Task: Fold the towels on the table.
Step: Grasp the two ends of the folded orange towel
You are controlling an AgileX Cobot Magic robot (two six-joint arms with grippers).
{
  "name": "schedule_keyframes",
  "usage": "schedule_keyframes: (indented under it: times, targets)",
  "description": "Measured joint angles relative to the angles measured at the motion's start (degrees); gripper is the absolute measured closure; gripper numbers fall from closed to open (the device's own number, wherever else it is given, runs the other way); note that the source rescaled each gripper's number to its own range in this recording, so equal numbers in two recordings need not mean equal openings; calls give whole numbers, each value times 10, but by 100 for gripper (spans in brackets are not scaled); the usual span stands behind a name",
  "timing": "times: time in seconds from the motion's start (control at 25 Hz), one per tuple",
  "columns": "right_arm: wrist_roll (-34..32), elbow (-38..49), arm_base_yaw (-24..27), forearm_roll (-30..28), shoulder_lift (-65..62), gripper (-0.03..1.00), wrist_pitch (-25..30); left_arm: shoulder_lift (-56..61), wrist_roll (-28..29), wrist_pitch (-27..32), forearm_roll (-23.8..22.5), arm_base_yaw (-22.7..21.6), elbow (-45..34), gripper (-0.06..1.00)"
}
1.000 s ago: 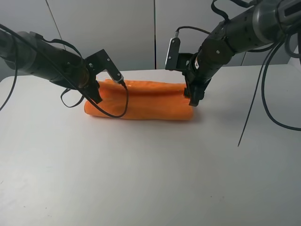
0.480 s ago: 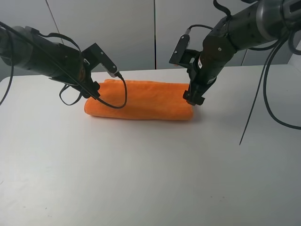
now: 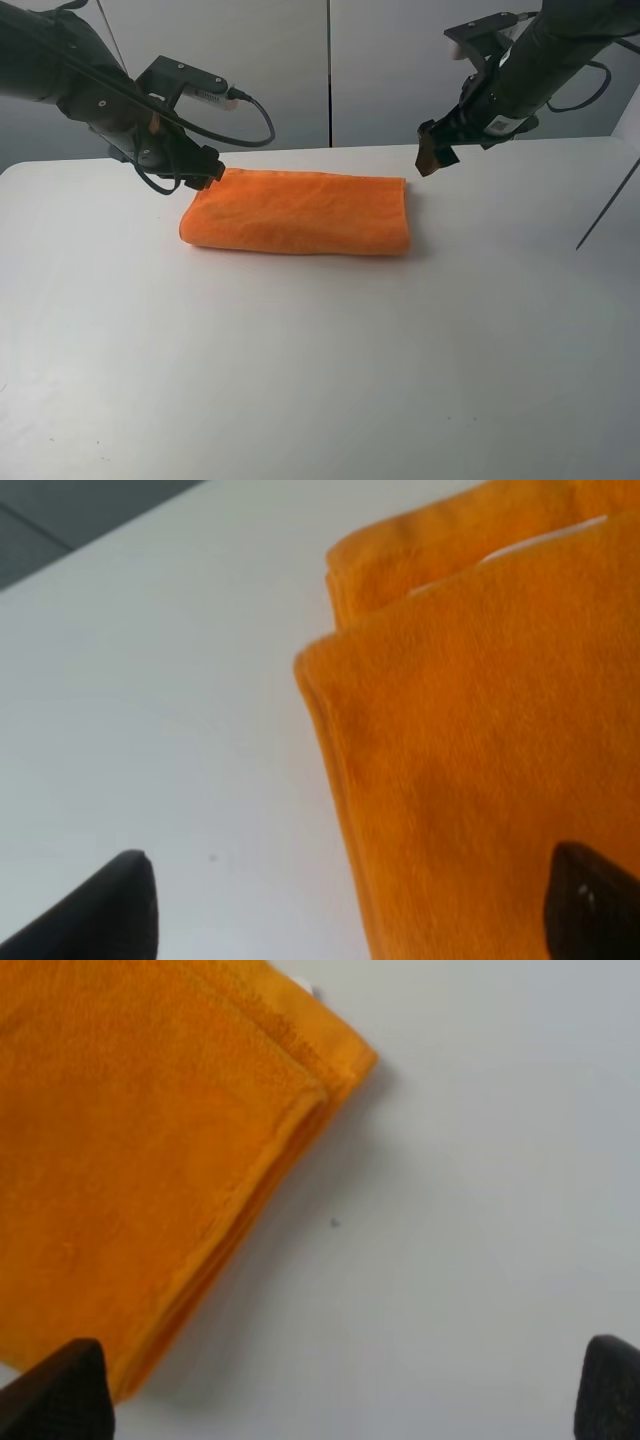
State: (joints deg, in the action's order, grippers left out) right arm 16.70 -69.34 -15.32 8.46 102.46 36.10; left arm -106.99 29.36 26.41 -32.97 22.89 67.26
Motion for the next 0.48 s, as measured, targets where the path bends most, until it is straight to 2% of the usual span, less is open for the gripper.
schedule_keyframes:
  times: [0.08,0.2,0.48]
  targets:
    - [25,0,3,57,-1,-3,4,0,-62,3,80,-16,4,-5]
    - [56,0,3,123,-1,-3,13,-2,-116,11,144,-29,15,-5]
    - [74,0,3,179,2,-3,18,-40,-133,35,169,-47,43,-5]
